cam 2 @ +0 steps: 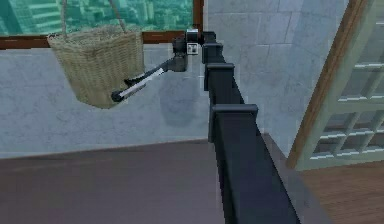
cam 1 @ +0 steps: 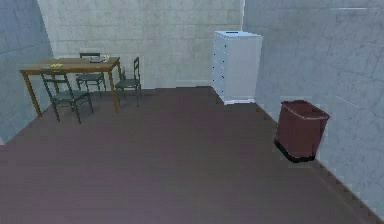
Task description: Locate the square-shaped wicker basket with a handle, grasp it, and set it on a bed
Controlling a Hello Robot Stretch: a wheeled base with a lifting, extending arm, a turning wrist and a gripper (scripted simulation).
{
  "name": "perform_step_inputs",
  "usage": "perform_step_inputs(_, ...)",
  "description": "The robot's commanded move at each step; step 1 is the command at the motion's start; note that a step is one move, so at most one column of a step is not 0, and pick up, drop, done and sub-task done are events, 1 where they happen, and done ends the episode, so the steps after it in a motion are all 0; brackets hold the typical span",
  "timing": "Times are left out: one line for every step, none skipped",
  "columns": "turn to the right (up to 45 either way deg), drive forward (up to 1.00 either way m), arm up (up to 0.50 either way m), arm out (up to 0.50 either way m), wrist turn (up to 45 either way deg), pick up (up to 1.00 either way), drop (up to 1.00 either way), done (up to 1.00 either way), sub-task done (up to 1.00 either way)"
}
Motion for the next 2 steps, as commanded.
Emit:
perform_step_inputs(0.0, 0.00, 0.00, 0.00, -45.0, 0.00, 0.00, 0.00, 0.00)
perform_step_inputs(0.0, 0.00, 0.00, -0.48, 0.0, 0.00, 0.00, 0.00, 0.00)
